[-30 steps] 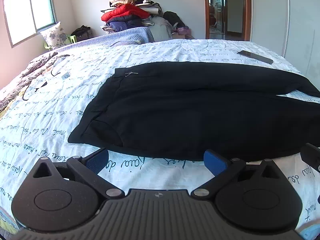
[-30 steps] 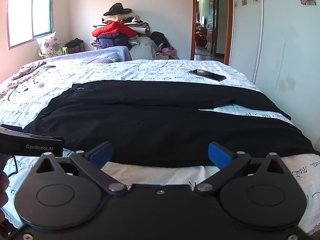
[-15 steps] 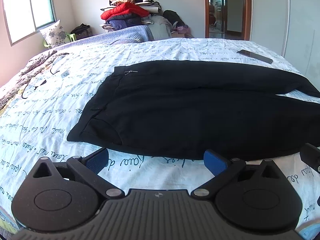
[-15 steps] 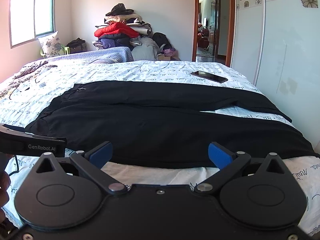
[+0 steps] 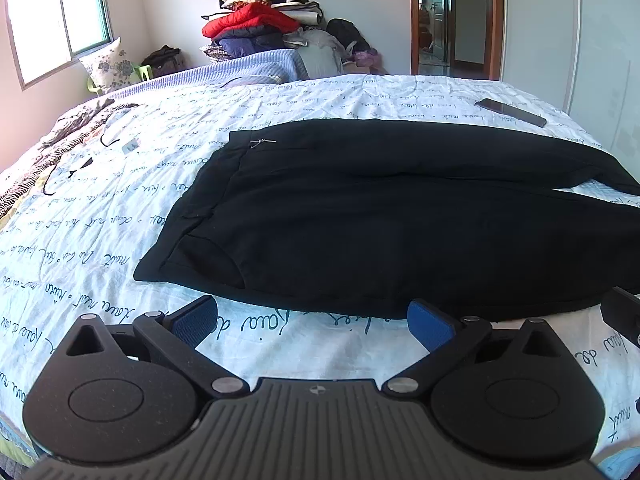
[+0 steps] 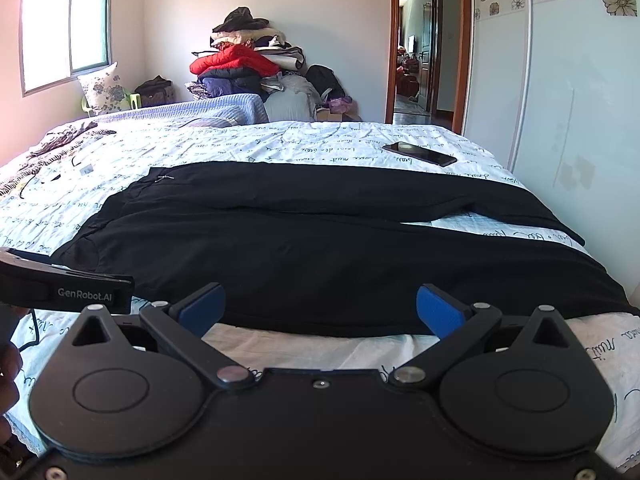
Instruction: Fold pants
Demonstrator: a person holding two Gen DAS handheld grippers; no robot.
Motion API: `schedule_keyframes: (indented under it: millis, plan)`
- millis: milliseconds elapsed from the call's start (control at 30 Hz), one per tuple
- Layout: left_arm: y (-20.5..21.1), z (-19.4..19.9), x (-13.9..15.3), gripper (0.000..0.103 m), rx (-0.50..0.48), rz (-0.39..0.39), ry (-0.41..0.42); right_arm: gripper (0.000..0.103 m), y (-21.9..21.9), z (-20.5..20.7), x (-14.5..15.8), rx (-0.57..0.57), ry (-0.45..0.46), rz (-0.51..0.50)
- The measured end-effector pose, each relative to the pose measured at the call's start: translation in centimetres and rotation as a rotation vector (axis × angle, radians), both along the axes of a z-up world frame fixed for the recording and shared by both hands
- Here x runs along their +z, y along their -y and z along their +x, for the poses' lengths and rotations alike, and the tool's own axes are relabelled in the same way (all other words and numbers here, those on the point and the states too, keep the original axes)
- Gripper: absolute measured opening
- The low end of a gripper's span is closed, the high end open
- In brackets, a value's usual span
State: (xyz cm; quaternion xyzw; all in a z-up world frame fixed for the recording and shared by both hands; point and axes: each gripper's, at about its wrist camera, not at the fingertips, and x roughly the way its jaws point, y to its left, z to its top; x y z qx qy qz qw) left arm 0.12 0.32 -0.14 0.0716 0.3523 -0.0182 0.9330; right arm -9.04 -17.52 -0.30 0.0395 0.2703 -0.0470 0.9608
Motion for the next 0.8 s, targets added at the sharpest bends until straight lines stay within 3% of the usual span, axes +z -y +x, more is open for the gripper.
schedule_keyframes:
  millis: [800]
  plan:
    - [0.13,0.21,-0.19,0.103,-0.001,0.014,-0.009,0.103,-0.1,-0.35,0.13,0.018,0.003,-0.011]
